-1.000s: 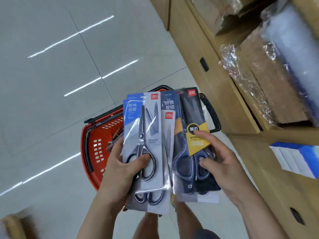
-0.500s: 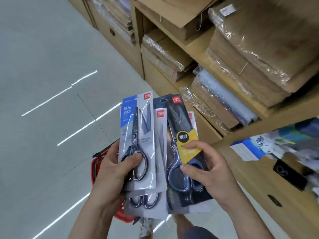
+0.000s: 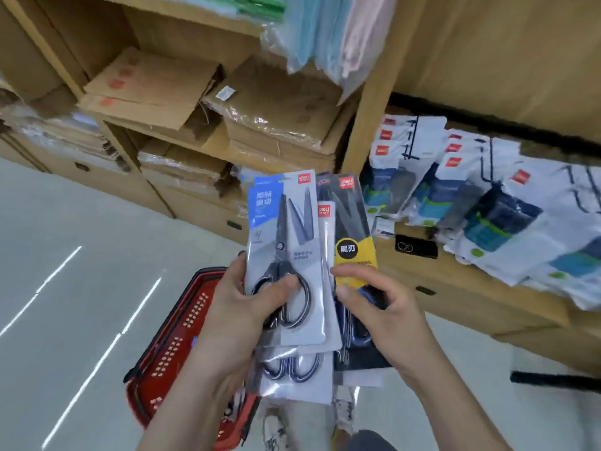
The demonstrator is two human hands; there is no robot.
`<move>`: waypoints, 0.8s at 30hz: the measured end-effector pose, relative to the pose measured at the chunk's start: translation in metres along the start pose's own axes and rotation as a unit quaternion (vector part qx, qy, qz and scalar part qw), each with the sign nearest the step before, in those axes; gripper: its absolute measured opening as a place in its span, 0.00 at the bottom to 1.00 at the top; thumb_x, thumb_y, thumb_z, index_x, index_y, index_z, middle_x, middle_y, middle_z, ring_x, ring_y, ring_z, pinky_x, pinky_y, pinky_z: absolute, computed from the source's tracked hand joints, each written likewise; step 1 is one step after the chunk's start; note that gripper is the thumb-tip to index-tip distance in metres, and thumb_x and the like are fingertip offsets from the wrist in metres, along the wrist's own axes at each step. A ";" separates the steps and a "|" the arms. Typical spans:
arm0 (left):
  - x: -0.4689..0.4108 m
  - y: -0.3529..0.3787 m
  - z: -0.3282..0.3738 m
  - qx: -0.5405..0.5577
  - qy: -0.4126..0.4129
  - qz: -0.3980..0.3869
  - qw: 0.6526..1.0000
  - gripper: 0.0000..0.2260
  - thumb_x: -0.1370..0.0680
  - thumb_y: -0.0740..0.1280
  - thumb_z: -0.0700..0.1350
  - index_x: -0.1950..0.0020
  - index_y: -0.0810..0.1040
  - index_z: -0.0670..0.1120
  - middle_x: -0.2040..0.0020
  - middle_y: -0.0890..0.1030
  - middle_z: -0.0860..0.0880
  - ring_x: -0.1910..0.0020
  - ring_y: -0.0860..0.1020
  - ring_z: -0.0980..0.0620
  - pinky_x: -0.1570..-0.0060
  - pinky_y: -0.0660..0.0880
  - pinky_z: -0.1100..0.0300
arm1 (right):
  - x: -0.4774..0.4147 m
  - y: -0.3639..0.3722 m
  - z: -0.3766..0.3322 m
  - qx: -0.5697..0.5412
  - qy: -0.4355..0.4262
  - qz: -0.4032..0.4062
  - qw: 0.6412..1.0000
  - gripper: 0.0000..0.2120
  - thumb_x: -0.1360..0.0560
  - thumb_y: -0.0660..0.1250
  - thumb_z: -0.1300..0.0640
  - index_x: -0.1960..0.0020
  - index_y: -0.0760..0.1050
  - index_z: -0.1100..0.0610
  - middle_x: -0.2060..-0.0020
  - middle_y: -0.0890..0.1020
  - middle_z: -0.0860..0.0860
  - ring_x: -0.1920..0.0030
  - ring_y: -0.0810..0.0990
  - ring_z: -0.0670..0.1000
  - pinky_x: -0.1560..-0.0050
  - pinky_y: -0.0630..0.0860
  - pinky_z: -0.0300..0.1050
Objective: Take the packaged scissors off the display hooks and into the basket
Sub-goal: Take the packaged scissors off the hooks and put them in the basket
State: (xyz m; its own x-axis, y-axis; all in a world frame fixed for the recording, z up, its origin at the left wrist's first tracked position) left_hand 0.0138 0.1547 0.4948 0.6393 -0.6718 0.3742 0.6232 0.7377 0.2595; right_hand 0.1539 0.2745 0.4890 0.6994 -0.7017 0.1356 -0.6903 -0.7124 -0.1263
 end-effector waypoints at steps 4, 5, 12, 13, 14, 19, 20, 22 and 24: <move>0.008 0.076 -0.017 -0.039 -0.031 -0.076 0.996 0.14 0.25 0.69 0.34 0.40 0.79 0.43 0.49 0.86 0.43 0.53 0.85 0.43 0.58 0.82 0.53 | 0.037 -0.066 0.004 -0.025 0.024 0.066 0.997 0.18 0.36 0.79 0.59 0.48 0.81 0.50 0.68 0.78 0.37 0.66 0.76 0.39 0.60 0.71 0.29; 0.011 0.097 -0.022 -0.047 -0.034 -0.095 0.994 0.13 0.24 0.69 0.34 0.40 0.80 0.43 0.49 0.86 0.43 0.53 0.85 0.43 0.58 0.82 0.53 | 0.046 -0.084 0.006 -0.029 0.026 0.084 0.996 0.19 0.37 0.80 0.59 0.48 0.80 0.49 0.67 0.78 0.37 0.66 0.76 0.39 0.61 0.72 0.30; 0.049 0.262 -0.075 -0.117 -0.026 -0.192 0.974 0.15 0.25 0.72 0.38 0.38 0.80 0.47 0.47 0.86 0.47 0.48 0.84 0.45 0.49 0.81 0.50 | 0.123 -0.225 0.019 -0.097 0.011 0.215 0.972 0.26 0.37 0.79 0.55 0.45 0.71 0.50 0.61 0.84 0.42 0.60 0.82 0.44 0.60 0.79 0.38; 0.055 0.284 -0.084 -0.121 -0.021 -0.198 0.972 0.16 0.25 0.73 0.39 0.38 0.79 0.48 0.47 0.86 0.47 0.47 0.84 0.45 0.47 0.80 0.48 | 0.135 -0.245 0.019 -0.103 0.006 0.239 0.966 0.24 0.36 0.79 0.57 0.45 0.71 0.51 0.62 0.83 0.41 0.61 0.81 0.44 0.60 0.78 0.37; 0.062 0.306 -0.092 -0.119 -0.022 -0.202 0.972 0.15 0.25 0.73 0.40 0.39 0.79 0.48 0.47 0.86 0.47 0.47 0.84 0.45 0.46 0.80 0.47 | 0.147 -0.264 0.022 -0.107 0.002 0.261 0.959 0.23 0.34 0.80 0.58 0.46 0.71 0.51 0.61 0.83 0.42 0.61 0.81 0.44 0.60 0.78 0.38; 0.086 0.395 -0.110 -0.088 -0.069 -0.248 0.962 0.08 0.22 0.68 0.39 0.44 0.80 0.43 0.52 0.86 0.45 0.57 0.85 0.50 0.59 0.81 0.55 | 0.195 -0.344 0.029 -0.111 -0.001 0.339 0.934 0.21 0.35 0.78 0.55 0.47 0.71 0.47 0.55 0.84 0.45 0.55 0.83 0.48 0.53 0.81 0.49; 0.088 0.409 -0.111 -0.087 -0.074 -0.263 0.958 0.08 0.22 0.68 0.38 0.44 0.80 0.42 0.53 0.86 0.44 0.58 0.84 0.50 0.59 0.82 0.54 | 0.200 -0.355 0.029 -0.113 -0.001 0.348 0.931 0.23 0.36 0.79 0.53 0.47 0.71 0.46 0.54 0.84 0.47 0.54 0.83 0.49 0.52 0.81 0.51; 0.089 0.435 -0.112 -0.087 -0.081 -0.286 0.951 0.08 0.24 0.69 0.39 0.45 0.80 0.41 0.53 0.86 0.43 0.58 0.85 0.48 0.56 0.82 0.51 | 0.205 -0.376 0.030 -0.117 -0.003 0.367 0.923 0.29 0.40 0.81 0.49 0.43 0.71 0.47 0.51 0.84 0.53 0.51 0.82 0.52 0.48 0.81 0.59; 0.087 0.460 -0.112 -0.088 -0.083 -0.311 0.943 0.12 0.27 0.71 0.42 0.46 0.81 0.40 0.52 0.86 0.41 0.57 0.85 0.46 0.54 0.81 0.48 | 0.206 -0.396 0.032 -0.126 -0.012 0.381 0.916 0.34 0.42 0.82 0.45 0.41 0.71 0.45 0.48 0.82 0.54 0.48 0.81 0.58 0.44 0.79 0.64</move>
State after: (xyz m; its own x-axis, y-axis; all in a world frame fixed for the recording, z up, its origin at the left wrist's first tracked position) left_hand 0.4072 0.4280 0.5469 0.0561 -0.9401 0.3362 0.9285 0.1729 0.3286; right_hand 0.5771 0.4121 0.5359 -0.0006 -0.9968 0.0797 -0.9984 0.0051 0.0562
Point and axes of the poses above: each hand's wrist, its own x-axis away from the middle knuckle, its own y-axis out of the palm, z = x × y, the point moved 2 cm from there along -x, towards the middle knuckle
